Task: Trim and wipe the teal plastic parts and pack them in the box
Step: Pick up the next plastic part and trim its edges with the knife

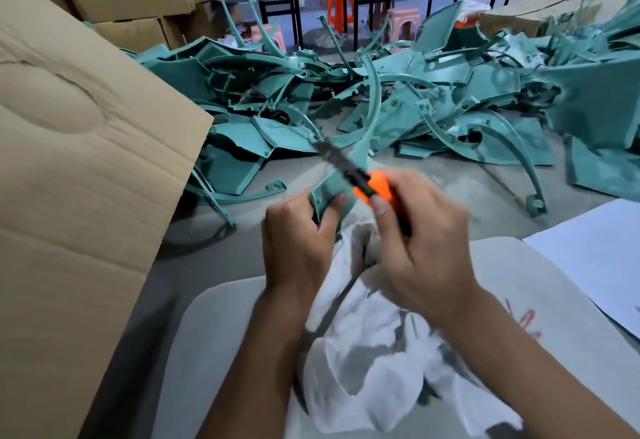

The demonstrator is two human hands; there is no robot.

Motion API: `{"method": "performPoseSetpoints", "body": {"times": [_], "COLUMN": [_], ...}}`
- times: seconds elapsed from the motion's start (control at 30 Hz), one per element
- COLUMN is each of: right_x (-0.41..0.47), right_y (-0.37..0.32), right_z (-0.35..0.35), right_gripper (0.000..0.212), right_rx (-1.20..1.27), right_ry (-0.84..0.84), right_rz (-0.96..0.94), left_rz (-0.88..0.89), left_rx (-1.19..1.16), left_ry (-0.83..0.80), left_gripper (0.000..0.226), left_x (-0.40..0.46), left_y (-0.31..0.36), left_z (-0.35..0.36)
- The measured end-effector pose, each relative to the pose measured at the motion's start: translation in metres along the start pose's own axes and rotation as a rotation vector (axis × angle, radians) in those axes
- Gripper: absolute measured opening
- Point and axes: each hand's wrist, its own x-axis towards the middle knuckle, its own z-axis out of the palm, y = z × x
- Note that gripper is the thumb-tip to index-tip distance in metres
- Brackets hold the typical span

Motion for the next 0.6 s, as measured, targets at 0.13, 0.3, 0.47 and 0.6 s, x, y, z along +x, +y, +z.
{"method": "performPoseSetpoints", "body": {"times": [0.13, 0.3, 0.47, 0.6], "right_x": [-0.004, -0.004, 0.003, 0.005], "right_y": [-0.004, 0.009, 0.04, 0.059], "right_z": [0.009, 0.005, -0.01, -0.022], "right_gripper": [0.02, 0.02, 0.014, 0.013], "right_rx": [-0.001, -0.062, -0.169, -0.23], "right_ry": [-0.163, -0.07, 0.063, 0.129], "right_rz": [0.017, 0.107, 0.18, 0.248], "left_rz": [0.009, 0.058, 0.106, 0.12], "left_rx": [0.021, 0.03, -0.032, -0.04], "left_ry": [-0.034, -0.05, -0.076, -0.125], "left_gripper": [0.039, 0.059, 0.05, 0.04], "left_x": [-0.001, 0.001, 0.001, 0.002], "left_y": [0.0, -0.003, -0.005, -0.005], "left_z": [-0.001, 0.0, -0.005, -0.012]}}
